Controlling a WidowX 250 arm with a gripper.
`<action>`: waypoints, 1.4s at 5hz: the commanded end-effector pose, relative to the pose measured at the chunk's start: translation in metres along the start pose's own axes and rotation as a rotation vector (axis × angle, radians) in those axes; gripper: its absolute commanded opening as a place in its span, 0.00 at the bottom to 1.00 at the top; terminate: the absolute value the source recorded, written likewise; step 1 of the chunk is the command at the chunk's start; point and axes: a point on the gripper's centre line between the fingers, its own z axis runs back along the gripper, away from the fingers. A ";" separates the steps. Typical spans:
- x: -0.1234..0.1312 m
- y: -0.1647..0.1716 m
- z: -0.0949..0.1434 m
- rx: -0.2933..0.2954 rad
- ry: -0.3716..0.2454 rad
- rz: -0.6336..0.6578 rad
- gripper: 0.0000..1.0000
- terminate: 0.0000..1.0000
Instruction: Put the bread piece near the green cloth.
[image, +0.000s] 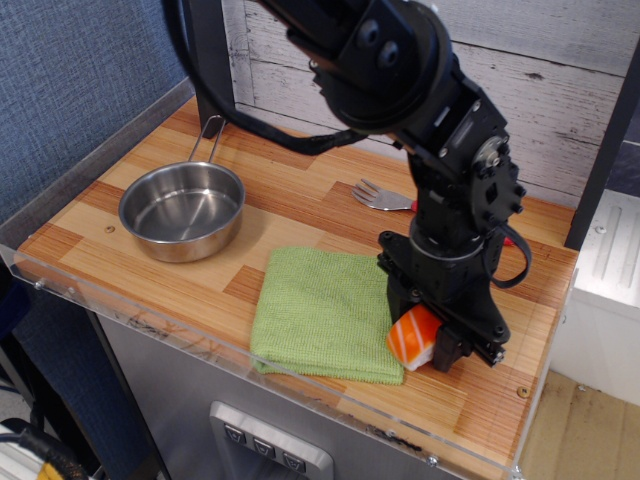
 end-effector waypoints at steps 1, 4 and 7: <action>0.004 0.002 0.004 0.002 -0.002 0.007 1.00 0.00; 0.007 0.010 0.028 -0.022 -0.069 0.053 1.00 0.00; 0.017 0.033 0.120 0.023 -0.349 0.125 1.00 0.00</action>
